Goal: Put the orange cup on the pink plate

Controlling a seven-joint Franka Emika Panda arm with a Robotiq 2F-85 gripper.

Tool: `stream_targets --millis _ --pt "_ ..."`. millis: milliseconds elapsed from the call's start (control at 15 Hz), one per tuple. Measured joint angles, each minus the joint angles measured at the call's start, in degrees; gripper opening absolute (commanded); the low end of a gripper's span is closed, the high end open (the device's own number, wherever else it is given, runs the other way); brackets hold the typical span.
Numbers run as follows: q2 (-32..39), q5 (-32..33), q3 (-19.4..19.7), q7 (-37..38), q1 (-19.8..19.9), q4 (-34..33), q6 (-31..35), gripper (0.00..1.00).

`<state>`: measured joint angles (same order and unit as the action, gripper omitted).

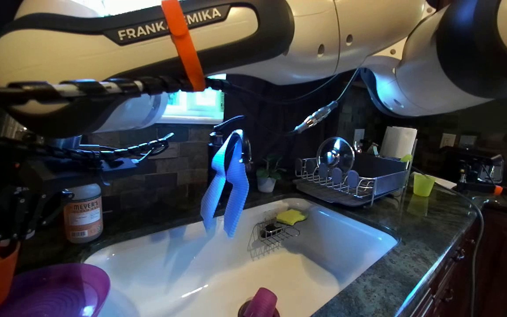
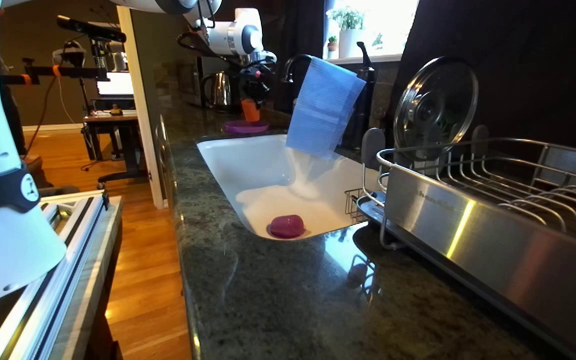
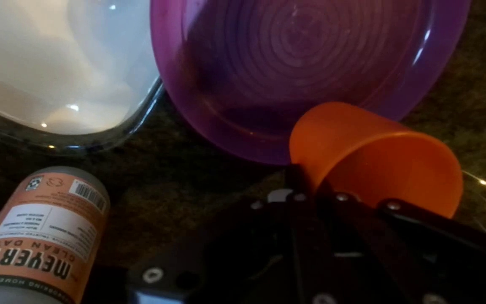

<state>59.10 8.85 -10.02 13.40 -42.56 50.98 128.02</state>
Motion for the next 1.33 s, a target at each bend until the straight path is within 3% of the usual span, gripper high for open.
stream_targets --millis 400,867,933,1333 --pt "0.0 0.0 -1.0 0.0 0.0 -1.1 -7.3 0.01" --pt "0.4 0.0 -1.1 0.1 0.4 -1.5 -8.4 0.01" --pt "0.5 0.0 -1.1 0.1 0.5 -1.5 -8.4 0.21" --pt "0.8 -0.2 -1.1 0.3 0.6 -1.9 -8.4 0.66"
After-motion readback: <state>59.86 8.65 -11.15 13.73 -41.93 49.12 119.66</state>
